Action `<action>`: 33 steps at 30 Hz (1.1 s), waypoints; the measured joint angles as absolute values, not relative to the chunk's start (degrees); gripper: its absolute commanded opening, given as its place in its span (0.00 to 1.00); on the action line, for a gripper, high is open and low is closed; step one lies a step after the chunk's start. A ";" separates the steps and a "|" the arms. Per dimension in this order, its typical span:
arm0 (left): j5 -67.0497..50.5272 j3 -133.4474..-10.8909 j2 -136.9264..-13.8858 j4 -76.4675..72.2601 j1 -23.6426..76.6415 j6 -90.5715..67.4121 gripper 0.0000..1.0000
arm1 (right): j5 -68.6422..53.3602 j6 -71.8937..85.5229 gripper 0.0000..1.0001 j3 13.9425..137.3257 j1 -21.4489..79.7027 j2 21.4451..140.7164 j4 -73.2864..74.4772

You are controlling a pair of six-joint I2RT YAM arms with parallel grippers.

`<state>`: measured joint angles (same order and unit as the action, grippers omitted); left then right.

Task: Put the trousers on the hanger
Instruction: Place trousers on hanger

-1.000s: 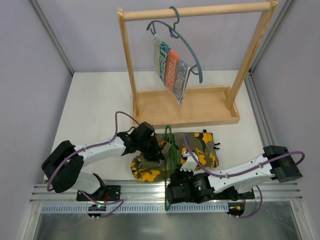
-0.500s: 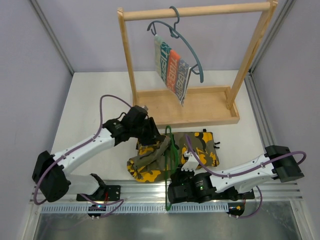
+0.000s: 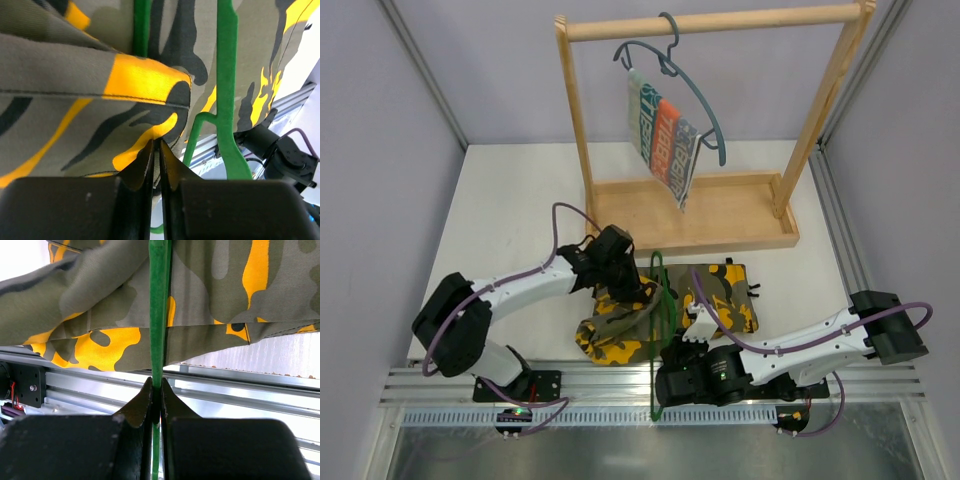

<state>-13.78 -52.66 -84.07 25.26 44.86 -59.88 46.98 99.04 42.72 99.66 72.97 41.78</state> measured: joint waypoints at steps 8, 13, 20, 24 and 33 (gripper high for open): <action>-15.20 -51.37 -90.63 16.19 51.00 -64.14 0.02 | 46.96 98.61 0.04 42.72 99.63 72.62 41.34; -14.00 -51.57 -90.35 18.00 51.88 -65.17 0.14 | 46.98 98.59 0.04 42.74 99.63 72.62 41.47; -3.29 -63.88 -80.01 38.98 47.66 -58.24 0.36 | 46.98 97.93 0.04 42.74 99.63 72.62 41.15; 3.03 -65.78 -72.77 48.60 45.28 -53.36 0.42 | 47.00 97.21 0.04 42.92 99.63 72.62 40.88; -1.67 -55.13 -58.83 57.71 45.78 -46.39 0.57 | 47.00 95.37 0.04 44.05 99.57 72.79 40.07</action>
